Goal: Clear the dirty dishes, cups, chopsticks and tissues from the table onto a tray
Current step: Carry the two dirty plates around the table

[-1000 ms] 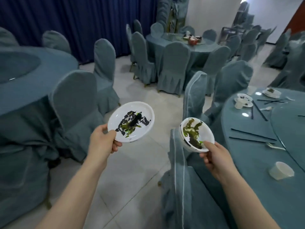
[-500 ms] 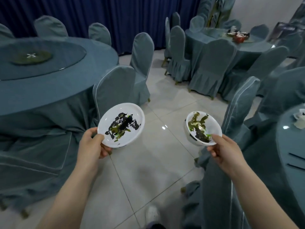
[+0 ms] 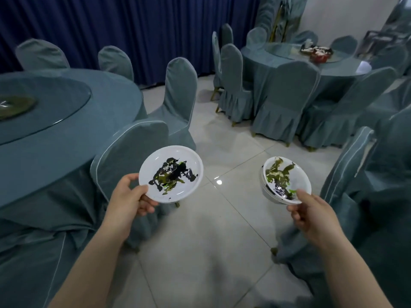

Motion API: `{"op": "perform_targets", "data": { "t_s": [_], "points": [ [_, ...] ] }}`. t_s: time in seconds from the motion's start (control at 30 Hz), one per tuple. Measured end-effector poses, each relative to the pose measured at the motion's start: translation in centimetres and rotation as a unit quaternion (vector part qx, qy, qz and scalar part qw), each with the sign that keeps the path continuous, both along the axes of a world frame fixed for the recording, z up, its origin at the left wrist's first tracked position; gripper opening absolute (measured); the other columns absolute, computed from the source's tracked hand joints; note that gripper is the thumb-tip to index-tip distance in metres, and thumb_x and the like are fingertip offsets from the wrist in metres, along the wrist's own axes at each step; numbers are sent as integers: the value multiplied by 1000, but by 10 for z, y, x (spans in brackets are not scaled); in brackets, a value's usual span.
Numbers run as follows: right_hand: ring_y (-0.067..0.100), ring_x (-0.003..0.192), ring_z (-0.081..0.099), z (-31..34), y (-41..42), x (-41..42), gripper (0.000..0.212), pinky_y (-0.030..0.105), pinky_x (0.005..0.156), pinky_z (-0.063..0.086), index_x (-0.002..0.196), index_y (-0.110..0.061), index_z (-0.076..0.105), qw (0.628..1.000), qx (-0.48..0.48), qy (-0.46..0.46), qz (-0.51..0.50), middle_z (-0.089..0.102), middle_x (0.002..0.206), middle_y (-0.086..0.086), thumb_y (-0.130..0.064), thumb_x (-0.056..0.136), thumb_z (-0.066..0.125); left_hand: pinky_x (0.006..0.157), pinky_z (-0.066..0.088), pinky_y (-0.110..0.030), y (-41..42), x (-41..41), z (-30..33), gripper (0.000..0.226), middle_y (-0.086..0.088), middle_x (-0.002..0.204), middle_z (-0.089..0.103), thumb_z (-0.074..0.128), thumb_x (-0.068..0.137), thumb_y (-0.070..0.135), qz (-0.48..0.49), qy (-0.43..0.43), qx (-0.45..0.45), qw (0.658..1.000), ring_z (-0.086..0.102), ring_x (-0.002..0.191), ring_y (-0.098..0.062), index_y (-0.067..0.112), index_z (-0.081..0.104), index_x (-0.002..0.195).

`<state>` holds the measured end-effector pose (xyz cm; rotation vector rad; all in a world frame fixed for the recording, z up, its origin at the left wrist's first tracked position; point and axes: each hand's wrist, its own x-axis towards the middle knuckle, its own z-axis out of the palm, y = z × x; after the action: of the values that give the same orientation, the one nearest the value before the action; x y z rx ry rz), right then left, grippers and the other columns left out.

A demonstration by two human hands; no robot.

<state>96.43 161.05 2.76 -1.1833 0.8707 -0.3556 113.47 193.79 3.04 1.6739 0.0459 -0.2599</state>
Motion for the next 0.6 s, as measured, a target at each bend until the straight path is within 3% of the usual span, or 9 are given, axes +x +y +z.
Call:
{"op": "perform_targets", "data": {
  "t_s": [0.37,0.6],
  "points": [
    [11,36,49,3,-109,122,13,17,32,33,95,-11,58,998,-7,2,-68,60,50,7,-22,96,52,32,35,-15,-158,196,-2,21,-14,55,65,45,92,6,-151,27,-39,987,54,34,-15,22,50,105],
    [14,43,56,13,-170,166,18,19,36,40,102,-7,60,987,-30,28,-157,64,58,10,-23,97,53,32,36,-17,-311,312,10,23,-14,53,65,45,92,4,-291,15,-16,957,54,34,-15,20,49,108]
  ]
}}
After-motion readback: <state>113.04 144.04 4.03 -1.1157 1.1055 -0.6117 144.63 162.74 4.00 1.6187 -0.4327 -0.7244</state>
